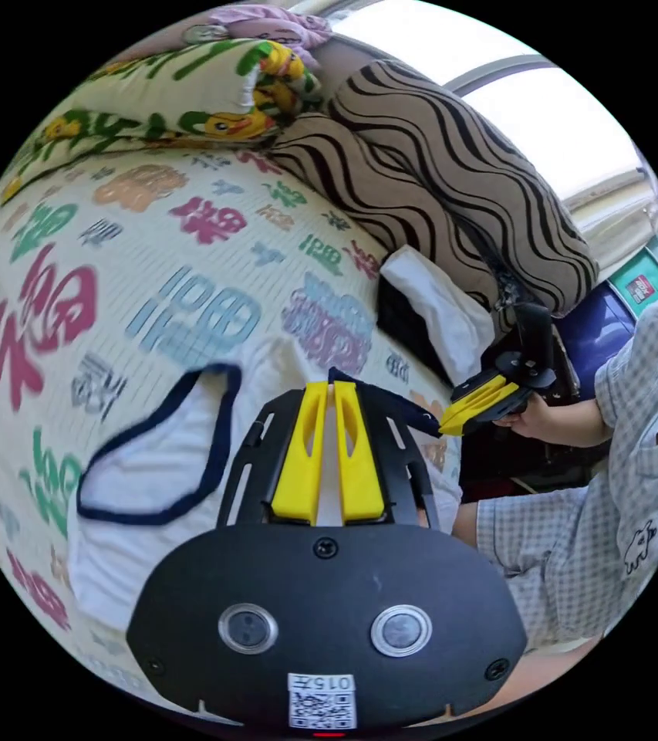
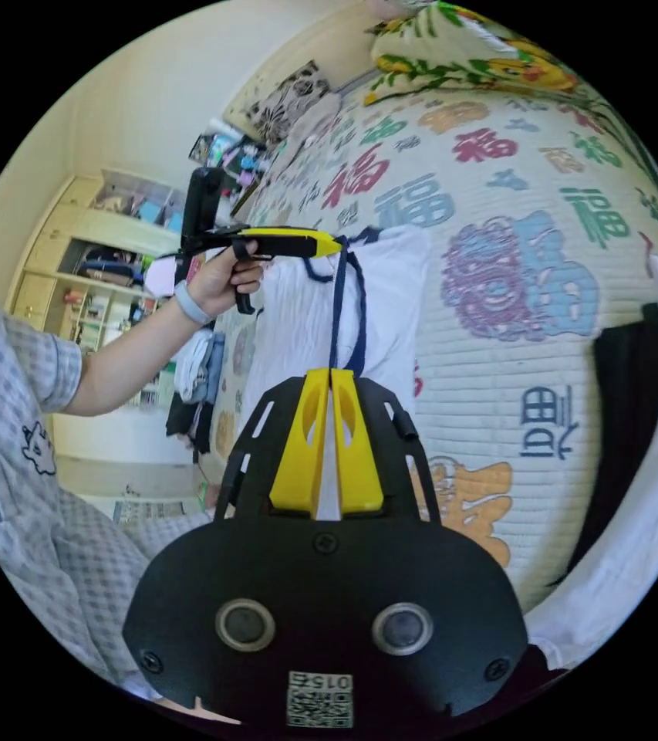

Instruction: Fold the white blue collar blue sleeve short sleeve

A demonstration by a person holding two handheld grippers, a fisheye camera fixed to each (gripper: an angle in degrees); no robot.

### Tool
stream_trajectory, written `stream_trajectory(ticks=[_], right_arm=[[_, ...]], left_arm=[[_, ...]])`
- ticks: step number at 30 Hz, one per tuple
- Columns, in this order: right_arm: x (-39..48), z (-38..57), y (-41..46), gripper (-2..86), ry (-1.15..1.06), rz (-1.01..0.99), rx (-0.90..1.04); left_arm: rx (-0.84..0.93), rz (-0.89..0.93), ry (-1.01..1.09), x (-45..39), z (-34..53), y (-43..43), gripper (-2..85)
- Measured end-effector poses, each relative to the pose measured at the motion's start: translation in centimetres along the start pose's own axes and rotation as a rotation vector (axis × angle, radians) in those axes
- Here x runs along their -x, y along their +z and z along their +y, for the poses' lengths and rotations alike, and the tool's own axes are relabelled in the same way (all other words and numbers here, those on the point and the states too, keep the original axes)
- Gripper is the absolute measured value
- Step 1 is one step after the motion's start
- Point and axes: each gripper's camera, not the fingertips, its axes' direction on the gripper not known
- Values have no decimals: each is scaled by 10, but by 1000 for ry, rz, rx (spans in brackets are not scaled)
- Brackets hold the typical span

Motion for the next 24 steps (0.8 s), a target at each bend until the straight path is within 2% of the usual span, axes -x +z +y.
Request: stream_trajectory(ticks=[5,9,12,14,18,20,24], right_arm=[[34,-7,56,1,-34,-43,222],[56,-14,52,0,-46,-33,201],[70,-28,49,-3,-53,13,157],[78,-44,63,-4,-46,58,165],[97,-62,96,-5,-4,71,259],[117,-64,117,-5,-15,60,369],[149,-58,135,-6,-66,76,482]], left_arm=[[98,-33,-191,23,72,-2,46],[8,-32,-305,27,106,-26,63],[-105,-33,-283,16,108,-45,65],[-113,-13,-249,11,102,-44,67],[5,16,-211,14,98,-25,56],[75,3,-198,14,105,-25,50],[164,-165,-130,1,135,-49,43]])
